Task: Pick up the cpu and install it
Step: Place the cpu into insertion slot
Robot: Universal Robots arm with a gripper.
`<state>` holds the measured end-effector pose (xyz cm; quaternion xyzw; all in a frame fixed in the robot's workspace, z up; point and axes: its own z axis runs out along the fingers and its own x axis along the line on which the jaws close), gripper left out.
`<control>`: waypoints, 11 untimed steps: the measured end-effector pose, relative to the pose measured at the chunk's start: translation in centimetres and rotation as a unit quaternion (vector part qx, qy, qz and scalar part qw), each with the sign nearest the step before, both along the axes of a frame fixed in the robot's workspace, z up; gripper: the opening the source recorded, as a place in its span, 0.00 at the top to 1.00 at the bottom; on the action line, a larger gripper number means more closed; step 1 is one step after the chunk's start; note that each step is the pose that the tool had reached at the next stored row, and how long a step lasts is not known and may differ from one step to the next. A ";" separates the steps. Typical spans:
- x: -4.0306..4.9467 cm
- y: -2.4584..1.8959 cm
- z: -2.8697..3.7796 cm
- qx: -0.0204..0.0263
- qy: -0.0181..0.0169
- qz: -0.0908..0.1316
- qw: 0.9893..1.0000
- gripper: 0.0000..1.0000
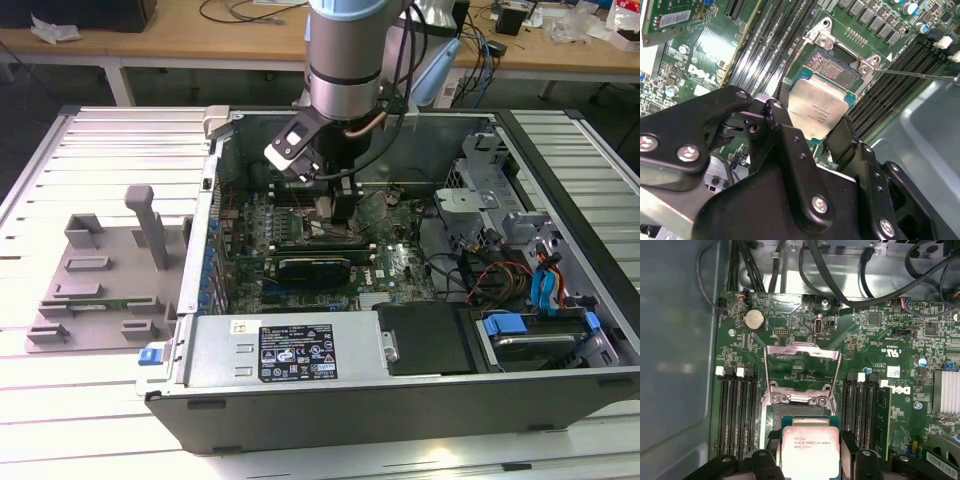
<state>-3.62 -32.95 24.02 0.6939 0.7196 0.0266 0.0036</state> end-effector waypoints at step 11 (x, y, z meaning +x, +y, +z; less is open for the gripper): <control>-0.17 0.39 -1.38 0.000 0.000 -0.008 1.000 0.45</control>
